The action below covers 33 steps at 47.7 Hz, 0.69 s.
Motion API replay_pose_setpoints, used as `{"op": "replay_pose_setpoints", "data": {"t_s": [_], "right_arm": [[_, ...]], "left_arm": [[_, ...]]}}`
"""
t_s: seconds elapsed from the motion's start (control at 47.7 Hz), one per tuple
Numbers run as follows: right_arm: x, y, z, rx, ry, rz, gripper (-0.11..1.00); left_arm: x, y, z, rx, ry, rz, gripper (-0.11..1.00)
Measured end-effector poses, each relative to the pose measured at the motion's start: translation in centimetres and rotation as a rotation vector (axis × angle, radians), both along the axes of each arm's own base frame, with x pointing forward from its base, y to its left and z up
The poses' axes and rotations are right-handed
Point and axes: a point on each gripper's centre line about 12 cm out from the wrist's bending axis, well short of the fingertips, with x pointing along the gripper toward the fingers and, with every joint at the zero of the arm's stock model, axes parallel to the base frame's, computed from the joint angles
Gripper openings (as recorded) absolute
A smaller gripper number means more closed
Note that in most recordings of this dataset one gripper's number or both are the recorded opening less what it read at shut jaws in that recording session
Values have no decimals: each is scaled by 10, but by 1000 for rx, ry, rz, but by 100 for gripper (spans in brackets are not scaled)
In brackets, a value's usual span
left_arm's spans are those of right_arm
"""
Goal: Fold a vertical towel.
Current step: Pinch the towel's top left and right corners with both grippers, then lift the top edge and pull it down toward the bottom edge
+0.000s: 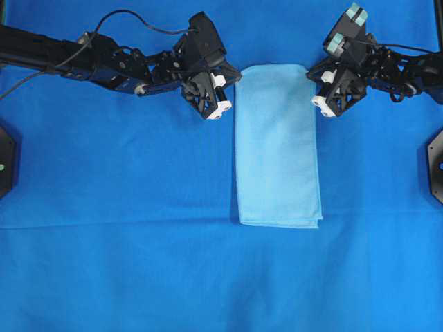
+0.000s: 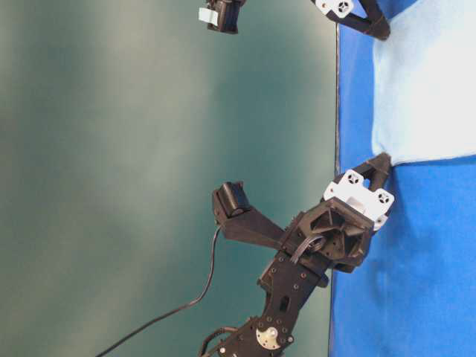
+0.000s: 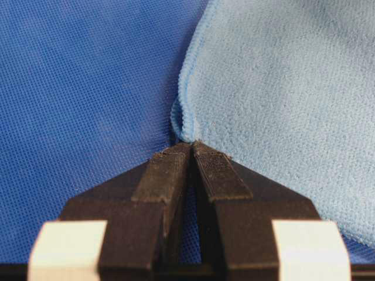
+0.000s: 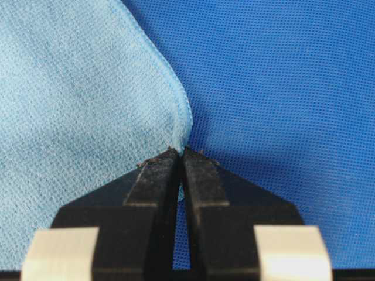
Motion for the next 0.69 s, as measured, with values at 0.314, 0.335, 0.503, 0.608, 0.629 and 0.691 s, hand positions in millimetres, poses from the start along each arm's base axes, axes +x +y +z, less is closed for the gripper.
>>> {"op": "replay_pose_setpoints", "data": {"t_s": [0.314, 0.335, 0.503, 0.608, 0.629, 0.691], "right_arm": [[-6, -21, 14, -32, -35, -60, 2], [-6, -22, 14, -37, -36, -60, 2], [-5, -27, 19, -62, -37, -49, 2], [-3, -28, 22, -66, -40, -48, 2], [-3, -28, 23, -68, -41, -47, 2], [-3, -28, 26, -67, -38, -45, 2]], "left_arm": [[-1, 30, 22, 50, -31, 38, 1], [0, 30, 23, 50, -31, 39, 1], [0, 36, 25, 45, -23, 48, 1], [-1, 36, 24, 38, -4, 48, 1], [-1, 35, 25, 36, -1, 48, 1], [-2, 34, 31, 34, 6, 45, 1]]}}
